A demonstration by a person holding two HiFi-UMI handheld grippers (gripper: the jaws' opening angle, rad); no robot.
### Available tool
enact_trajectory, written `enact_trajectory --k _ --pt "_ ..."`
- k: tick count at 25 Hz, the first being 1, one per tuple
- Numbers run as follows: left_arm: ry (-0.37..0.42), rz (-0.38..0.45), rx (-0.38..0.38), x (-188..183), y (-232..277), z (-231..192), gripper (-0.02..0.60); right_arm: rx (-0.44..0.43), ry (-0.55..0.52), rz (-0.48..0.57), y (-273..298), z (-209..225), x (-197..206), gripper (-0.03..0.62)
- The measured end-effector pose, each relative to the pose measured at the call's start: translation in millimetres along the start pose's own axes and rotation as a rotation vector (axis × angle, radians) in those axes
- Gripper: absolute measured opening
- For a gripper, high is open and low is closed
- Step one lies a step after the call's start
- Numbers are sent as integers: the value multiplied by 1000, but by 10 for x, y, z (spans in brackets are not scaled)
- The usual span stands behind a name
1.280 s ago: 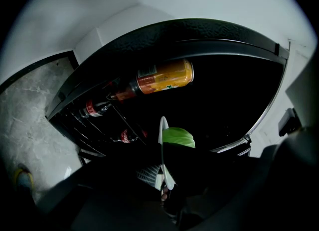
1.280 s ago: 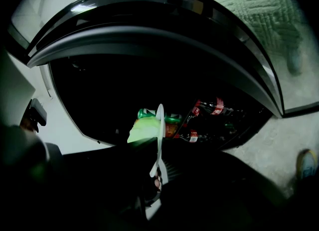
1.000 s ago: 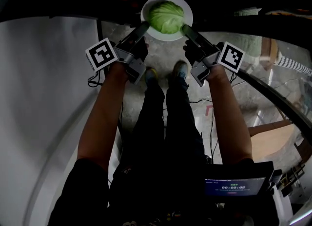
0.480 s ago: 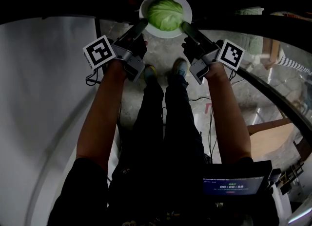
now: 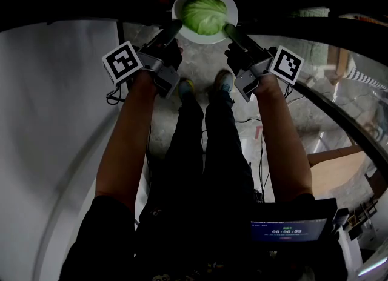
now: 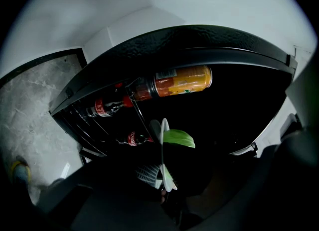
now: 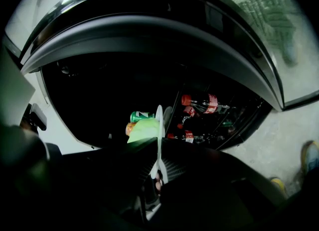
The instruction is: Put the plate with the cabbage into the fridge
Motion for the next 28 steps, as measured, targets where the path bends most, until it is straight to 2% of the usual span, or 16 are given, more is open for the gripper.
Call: enact_trajectory --k 3,7,18,28 --pt "-14 11 0 5 6 -16 14 -1 15 19 2 16 2 25" --pt "6 20 -14 10 8 -18 14 9 12 33 7 31 10 25" --pt "-23 41 19 70 -31 -106 14 34 12 134 16 93 50 25" --pt "-11 49 16 214 -138 -95 15 60 15 193 -2 44 59 25"
Point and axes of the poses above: the fingertips, and each gripper's own axes: y forward along the fingers, z to its right, x out of its underside, the point moved 7 cm from there along -y, backward along the fingers, and after that the axes turned 8 degrees about -y, right-handed, at the moved point
